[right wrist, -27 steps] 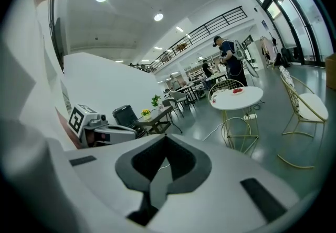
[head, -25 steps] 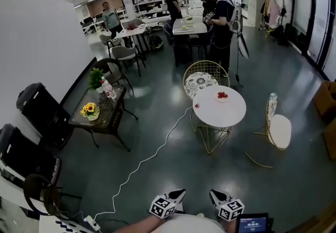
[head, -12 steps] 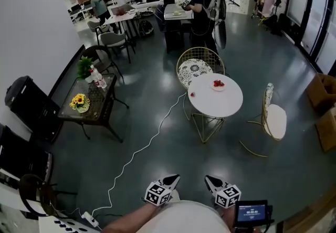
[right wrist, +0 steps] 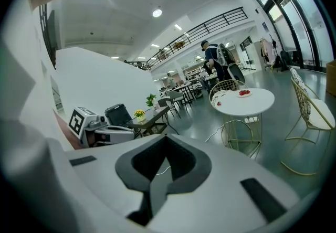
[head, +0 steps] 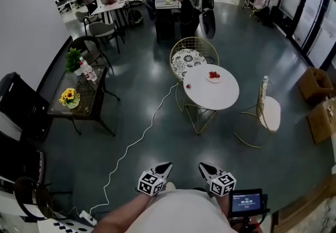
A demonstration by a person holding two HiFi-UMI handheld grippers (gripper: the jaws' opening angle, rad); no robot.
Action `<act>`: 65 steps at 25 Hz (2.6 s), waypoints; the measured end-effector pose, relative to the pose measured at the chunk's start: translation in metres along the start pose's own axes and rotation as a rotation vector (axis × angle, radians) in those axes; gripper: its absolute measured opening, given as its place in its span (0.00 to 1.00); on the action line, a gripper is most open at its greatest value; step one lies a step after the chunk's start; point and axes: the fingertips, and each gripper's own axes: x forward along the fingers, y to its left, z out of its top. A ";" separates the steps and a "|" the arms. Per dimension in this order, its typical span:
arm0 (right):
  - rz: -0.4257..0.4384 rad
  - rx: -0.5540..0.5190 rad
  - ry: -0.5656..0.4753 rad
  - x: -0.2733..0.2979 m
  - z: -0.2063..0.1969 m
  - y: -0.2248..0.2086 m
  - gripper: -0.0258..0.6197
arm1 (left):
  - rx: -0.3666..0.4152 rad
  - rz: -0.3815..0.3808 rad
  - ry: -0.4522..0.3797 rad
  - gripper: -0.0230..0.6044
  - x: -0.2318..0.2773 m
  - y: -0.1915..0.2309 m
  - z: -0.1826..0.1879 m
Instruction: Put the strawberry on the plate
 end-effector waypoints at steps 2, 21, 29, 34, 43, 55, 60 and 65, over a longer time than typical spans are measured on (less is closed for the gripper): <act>0.000 -0.001 0.003 0.009 0.000 0.006 0.05 | -0.006 0.011 -0.003 0.04 -0.007 0.012 -0.001; 0.071 -0.026 0.047 0.085 0.025 0.003 0.05 | -0.073 0.104 -0.018 0.04 -0.016 0.081 0.004; 0.102 -0.029 0.065 0.119 0.047 -0.029 0.05 | -0.088 0.124 -0.013 0.04 0.019 0.109 0.027; 0.093 -0.014 0.077 0.135 0.064 -0.062 0.05 | -0.088 0.116 -0.004 0.04 0.052 0.122 0.045; 0.109 0.011 0.083 0.167 0.088 -0.114 0.05 | -0.073 0.121 0.019 0.04 0.107 0.147 0.080; 0.146 -0.006 0.073 0.185 0.121 -0.160 0.05 | -0.067 0.165 0.004 0.04 0.149 0.164 0.117; 0.151 -0.002 0.066 0.186 0.127 -0.167 0.05 | -0.060 0.173 0.009 0.04 0.153 0.164 0.123; 0.139 0.004 0.056 0.182 0.133 -0.175 0.05 | -0.056 0.163 0.018 0.04 0.161 0.164 0.130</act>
